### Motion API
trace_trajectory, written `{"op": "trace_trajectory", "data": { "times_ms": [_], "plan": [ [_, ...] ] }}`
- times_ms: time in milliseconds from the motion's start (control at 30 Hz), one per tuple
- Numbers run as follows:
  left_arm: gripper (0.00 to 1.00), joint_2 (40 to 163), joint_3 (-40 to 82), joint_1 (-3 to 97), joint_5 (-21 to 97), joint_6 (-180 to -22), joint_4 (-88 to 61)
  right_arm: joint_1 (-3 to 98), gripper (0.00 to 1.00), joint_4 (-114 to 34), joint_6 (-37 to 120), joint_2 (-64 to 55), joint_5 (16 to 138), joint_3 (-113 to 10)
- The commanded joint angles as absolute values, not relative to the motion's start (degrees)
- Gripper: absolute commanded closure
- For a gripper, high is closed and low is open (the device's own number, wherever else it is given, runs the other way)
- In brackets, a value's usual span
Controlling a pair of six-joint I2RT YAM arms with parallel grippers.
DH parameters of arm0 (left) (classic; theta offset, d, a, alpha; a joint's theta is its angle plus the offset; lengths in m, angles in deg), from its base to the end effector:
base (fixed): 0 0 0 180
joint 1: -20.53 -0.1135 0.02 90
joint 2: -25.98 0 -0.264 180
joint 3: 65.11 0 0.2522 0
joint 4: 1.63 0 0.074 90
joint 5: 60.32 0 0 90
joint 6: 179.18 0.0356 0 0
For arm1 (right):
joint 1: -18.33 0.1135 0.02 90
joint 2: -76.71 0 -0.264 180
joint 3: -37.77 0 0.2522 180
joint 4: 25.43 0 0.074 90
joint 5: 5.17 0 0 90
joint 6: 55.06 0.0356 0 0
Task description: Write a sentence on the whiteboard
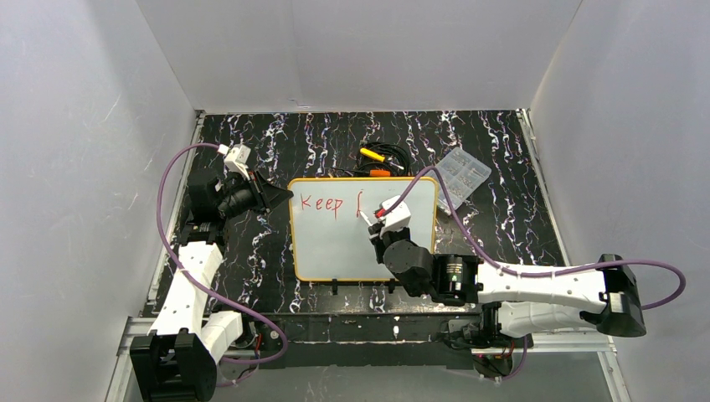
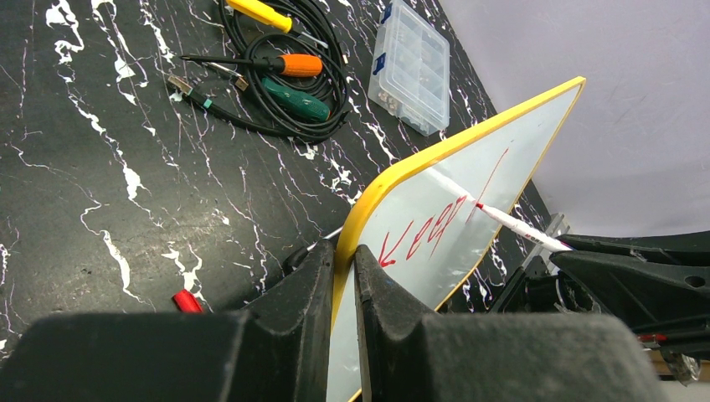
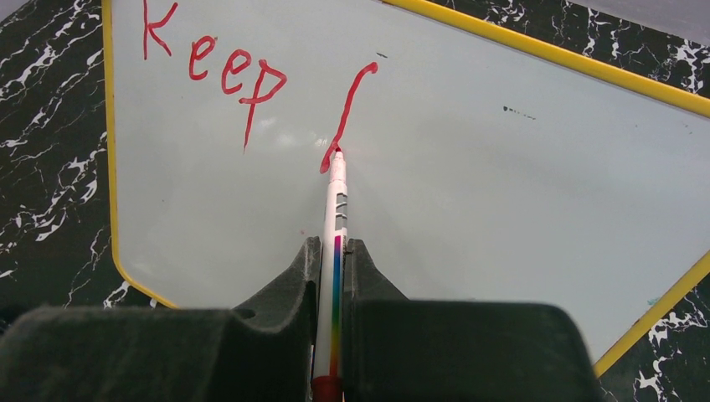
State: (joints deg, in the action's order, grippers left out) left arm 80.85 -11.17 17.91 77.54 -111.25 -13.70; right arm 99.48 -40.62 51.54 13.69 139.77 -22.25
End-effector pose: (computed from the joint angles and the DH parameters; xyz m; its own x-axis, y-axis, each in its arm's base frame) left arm 0.2166 -0.0165 0.3033 -0.4679 -0.2738 -0.8403 0.5560 0.6479 -0.5207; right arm 0.0660 0.2345 0.3061 -0.1740 -0.0508 -0.9834 -0.4156 0.9092 0.0265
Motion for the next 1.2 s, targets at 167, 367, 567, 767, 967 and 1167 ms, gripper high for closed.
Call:
{"op": "trace_trajectory", "data": {
  "times_ms": [167, 367, 567, 767, 967, 1167],
  "plan": [
    [1.0, 80.12, -10.48, 18.5, 79.91, -111.33, -13.83, 99.89, 0.99, -46.03, 55.61, 15.98, 142.75, -22.23],
    [1.0, 80.13, -10.57, 18.5, 79.95, -111.41, -13.78, 100.27, 0.99, -44.6, 55.02, 14.64, 140.46, -22.31],
    [1.0, 80.23, -10.57, 18.5, 80.04, -111.43, -13.67, 100.6, 0.99, -42.36, 54.17, 13.73, 140.03, -22.3],
    [1.0, 80.21, -10.59, 18.5, 80.04, -111.42, -13.65, 100.67, 0.99, -40.25, 52.78, 12.7, 139.92, -22.55],
    [1.0, 80.21, -10.61, 18.51, 79.95, -111.38, -13.69, 100.66, 0.99, -38.29, 51.16, 12.41, 139.98, -22.69],
    [1.0, 80.21, -10.48, 18.5, 79.74, -111.21, -13.96, 100.64, 0.99, -38.05, 50.39, 13.13, 138.79, -22.79]
  ]
}}
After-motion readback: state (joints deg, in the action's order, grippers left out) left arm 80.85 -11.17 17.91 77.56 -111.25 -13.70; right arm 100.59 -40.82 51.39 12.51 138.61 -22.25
